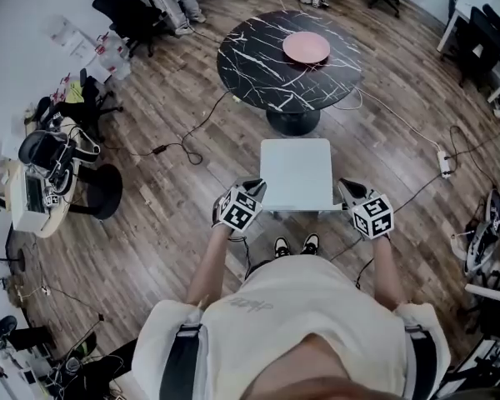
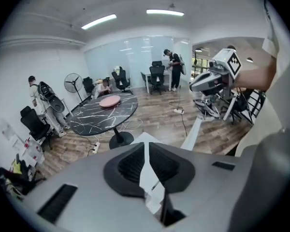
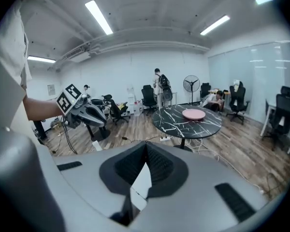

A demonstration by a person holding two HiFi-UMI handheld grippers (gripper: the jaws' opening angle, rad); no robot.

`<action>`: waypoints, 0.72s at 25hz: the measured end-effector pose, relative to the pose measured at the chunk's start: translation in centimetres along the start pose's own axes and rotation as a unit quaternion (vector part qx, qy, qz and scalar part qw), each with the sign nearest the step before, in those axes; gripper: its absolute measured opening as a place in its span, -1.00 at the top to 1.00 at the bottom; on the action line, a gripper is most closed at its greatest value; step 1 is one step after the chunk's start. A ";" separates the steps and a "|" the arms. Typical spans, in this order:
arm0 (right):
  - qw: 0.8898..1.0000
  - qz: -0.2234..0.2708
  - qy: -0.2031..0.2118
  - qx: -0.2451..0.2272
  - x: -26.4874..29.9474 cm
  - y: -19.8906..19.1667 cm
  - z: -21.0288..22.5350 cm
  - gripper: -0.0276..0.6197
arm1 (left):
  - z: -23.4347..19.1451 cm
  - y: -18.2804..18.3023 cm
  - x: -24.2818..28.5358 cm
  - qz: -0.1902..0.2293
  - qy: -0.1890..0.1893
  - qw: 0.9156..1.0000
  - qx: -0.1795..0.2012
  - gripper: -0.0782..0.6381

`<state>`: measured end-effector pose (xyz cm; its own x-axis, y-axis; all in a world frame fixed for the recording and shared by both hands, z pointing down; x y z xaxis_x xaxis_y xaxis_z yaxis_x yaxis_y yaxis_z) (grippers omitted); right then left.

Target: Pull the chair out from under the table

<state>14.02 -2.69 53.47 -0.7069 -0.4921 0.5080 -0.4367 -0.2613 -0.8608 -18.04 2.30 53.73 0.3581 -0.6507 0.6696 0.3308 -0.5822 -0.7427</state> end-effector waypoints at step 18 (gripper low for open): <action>0.989 0.143 -0.029 0.037 -2.8 9.3 2.6 0.90 | -0.7 9.9 -7.4 0.222 0.051 0.968 -0.101 0.73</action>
<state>13.39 -5.95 43.93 -0.7611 -0.6011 0.2436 -0.1805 -0.1644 -0.9697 -18.04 0.99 41.41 0.3344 -0.8975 0.2876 -0.0169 -0.3109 -0.9503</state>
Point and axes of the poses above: the fingertips, and each gripper's own axes: x forward along the fingers, z to its right, y out of its top, the point moved 10 cm from there along -x, backward along the fingers, and after that the axes turned 7 degrees about -x, right-handed, at the moved point
